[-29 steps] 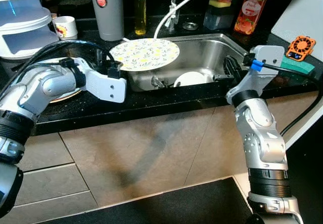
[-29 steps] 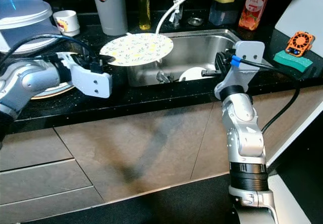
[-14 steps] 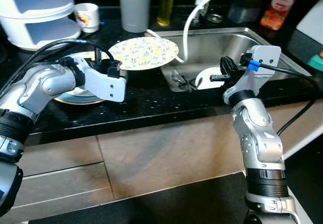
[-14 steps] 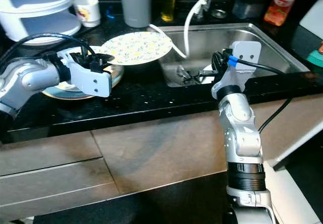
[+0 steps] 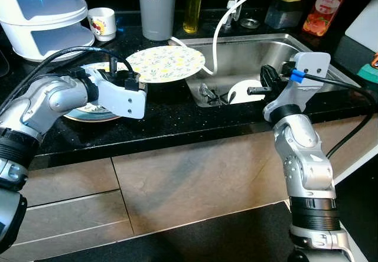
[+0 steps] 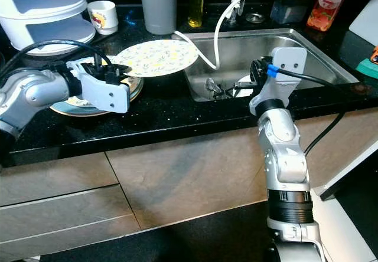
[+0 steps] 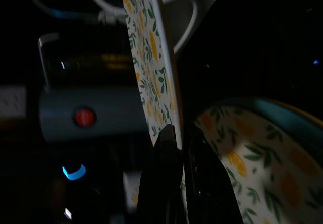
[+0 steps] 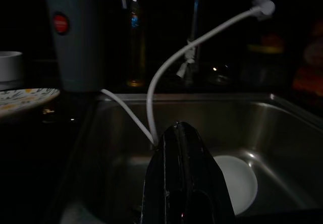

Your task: Kitchen organization

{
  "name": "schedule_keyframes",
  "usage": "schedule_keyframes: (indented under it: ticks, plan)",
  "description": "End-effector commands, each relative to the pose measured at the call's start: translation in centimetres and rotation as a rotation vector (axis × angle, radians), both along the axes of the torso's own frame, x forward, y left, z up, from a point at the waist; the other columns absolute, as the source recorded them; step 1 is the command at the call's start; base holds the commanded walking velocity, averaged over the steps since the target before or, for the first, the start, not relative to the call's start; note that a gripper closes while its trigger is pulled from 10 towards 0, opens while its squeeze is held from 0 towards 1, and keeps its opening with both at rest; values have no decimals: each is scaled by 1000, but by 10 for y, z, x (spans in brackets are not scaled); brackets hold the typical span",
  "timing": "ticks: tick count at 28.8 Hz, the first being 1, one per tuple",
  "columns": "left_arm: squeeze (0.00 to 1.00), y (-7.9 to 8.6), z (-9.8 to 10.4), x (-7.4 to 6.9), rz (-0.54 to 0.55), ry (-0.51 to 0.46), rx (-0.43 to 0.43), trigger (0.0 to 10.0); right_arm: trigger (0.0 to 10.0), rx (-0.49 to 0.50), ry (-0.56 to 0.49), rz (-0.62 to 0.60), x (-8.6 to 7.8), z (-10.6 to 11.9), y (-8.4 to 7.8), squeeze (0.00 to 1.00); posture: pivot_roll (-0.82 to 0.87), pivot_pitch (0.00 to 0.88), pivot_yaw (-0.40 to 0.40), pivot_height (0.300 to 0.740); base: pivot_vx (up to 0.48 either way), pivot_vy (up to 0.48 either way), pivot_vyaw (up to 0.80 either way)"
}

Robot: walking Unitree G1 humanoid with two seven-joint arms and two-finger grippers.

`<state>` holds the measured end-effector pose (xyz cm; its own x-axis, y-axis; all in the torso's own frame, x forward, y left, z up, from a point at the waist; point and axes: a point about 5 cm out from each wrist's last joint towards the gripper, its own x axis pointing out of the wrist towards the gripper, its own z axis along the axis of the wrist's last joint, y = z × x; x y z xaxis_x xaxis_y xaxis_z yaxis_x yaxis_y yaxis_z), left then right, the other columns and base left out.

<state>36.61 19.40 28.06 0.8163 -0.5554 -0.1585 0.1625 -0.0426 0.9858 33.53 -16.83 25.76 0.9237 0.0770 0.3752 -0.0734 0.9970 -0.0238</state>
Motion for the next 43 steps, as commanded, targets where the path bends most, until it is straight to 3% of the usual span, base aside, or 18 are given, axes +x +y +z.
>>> schedule_keyframes:
  ticks: [1, 5, 6, 11, 14, 18, 22, 23, 27, 28, 29, 31, 34, 40, 41, 42, 43]
  plan:
    - [0, -3, -5, 0, 0, 33, -34, 10000, 10000, -11, -18, 2, -2, 1, 1, 0, 126, 40, -30, 740, 0, 0, 0]
    - [0, -18, -7, -1, -12, 52, -210, 10000, 10000, 24, -45, 18, 0, 7, 6, 0, 127, 34, -33, 740, 0, 0, 0]
    - [0, -18, -5, 0, -6, 34, -206, 10000, 10000, 29, -52, 25, 0, 9, 7, 0, 127, 34, -33, 740, 0, 0, 0]
    - [0, -1, -3, 0, 74, -25, 8, 10000, 10000, 26, -56, 38, 0, 10, 9, 0, 126, 28, -37, 740, 0, 0, 0]
    - [0, 8, -1, -1, 127, -15, 40, 10000, 10000, 28, -53, 38, 1, 9, 9, 0, 126, 28, -37, 740, 0, 0, 0]
    - [0, 14, 6, 0, 189, -78, 43, 10000, 10000, 38, -47, 42, 1, 6, 9, 0, 137, 27, -39, 740, 0, 0, 0]
    - [0, 12, 6, -2, 158, -108, 73, 10000, 10000, 37, -44, 45, 1, 6, 10, 0, 139, 29, -41, 740, 0, 0, 0]
    - [106, 13, 5, -4, 158, -98, 89, 10000, 10000, 37, -44, 45, 1, 6, 10, 0, 139, 29, -41, 740, 0, 0, 0]
    - [94, 17, 2, -6, 183, -60, 118, 10000, 10000, 38, -43, 44, 1, 5, 10, 0, 139, 29, -41, 740, 0, 0, 0]
    - [27, 25, -1, -12, 203, 12, 172, 10000, 10000, 39, -39, 43, 1, 5, 9, 0, 134, 36, -39, 740, 0, 0, 0]
    - [31, 27, -1, -16, 199, 34, 204, 10000, 10000, 40, -37, 43, 1, 4, 8, 0, 134, 36, -39, 740, 0, 0, 0]
    - [31, 26, 3, -29, 137, 125, 187, 10000, 10000, 40, -32, 42, 0, 3, 8, 0, 140, 43, -40, 740, 0, 0, 0]
    - [35, 23, 6, -39, 91, 176, 182, 10000, 10000, 40, -29, 43, 1, 2, 8, 0, 140, 43, -40, 740, 0, 0, 0]
    - [43, 28, 6, -45, 96, 196, 196, 10000, 10000, 41, -28, 48, 1, 2, 9, 0, 144, 47, -40, 740, 0, 0, 0]
    - [59, 30, 7, -45, 107, 197, 182, 10000, 10000, 41, -27, 49, 1, 2, 9, 0, 146, 48, -41, 740, 0, 0, 0]
    - [361, 32, 6, -48, 114, 212, 159, 10000, 10000, 41, -27, 50, 1, 2, 9, 0, 145, 48, -42, 740, 0, 0, 0]
    - [361, 32, 6, -48, 114, 212, 159, 10000, 10000, 41, -27, 50, 1, 2, 9, 0, 145, 48, -42, 740, 0, 0, 0]
